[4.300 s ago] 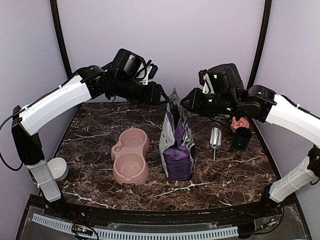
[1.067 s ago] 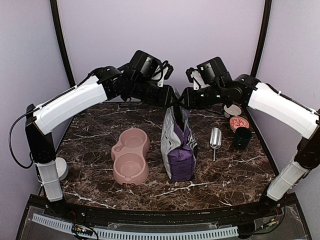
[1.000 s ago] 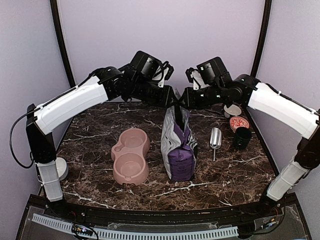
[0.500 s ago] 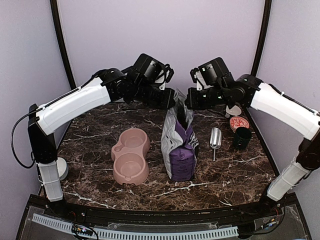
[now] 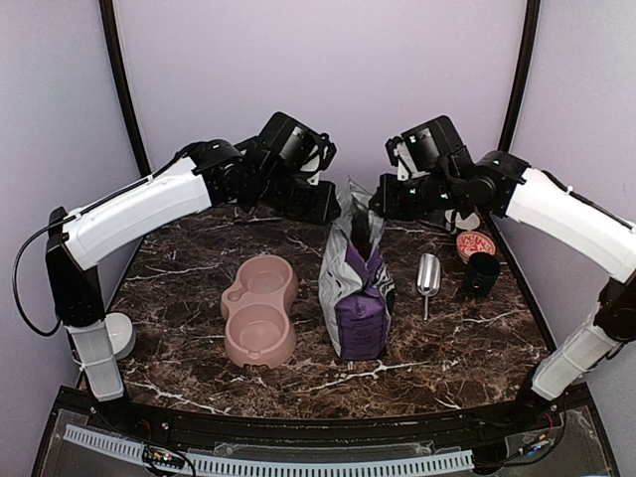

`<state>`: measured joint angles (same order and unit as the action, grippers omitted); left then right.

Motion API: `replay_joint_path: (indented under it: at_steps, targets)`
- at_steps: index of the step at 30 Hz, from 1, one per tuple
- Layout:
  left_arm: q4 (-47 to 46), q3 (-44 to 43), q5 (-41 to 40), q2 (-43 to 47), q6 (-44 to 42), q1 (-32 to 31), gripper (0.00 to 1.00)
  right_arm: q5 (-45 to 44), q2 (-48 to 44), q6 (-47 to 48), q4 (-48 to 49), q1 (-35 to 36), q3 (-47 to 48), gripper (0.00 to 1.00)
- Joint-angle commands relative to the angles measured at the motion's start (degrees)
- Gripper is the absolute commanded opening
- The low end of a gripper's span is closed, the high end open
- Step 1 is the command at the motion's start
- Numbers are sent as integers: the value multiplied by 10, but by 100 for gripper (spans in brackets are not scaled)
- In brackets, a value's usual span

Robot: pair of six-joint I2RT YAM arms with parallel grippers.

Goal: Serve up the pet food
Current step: Open the seal of the pet food bag.

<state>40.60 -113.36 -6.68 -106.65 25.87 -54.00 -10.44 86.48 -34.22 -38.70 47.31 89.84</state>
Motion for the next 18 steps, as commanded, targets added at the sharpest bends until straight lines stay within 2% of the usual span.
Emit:
replay_joint_path:
  at_steps: [1,4,6,11,18]
  targets:
    - [25,14,22,34,2,-3,27,37,-25,-13,18,10,2,23]
    - [28,14,32,35,10,-12,40,33,-20,-21,9,20,9,44]
    - [31,16,37,36,17,-17,45,29,-20,-28,5,27,8,50]
    - [39,17,49,38,34,-32,53,21,-26,-48,-4,43,2,52]
    - [51,22,47,40,54,-54,53,11,-34,-69,-13,68,-12,47]
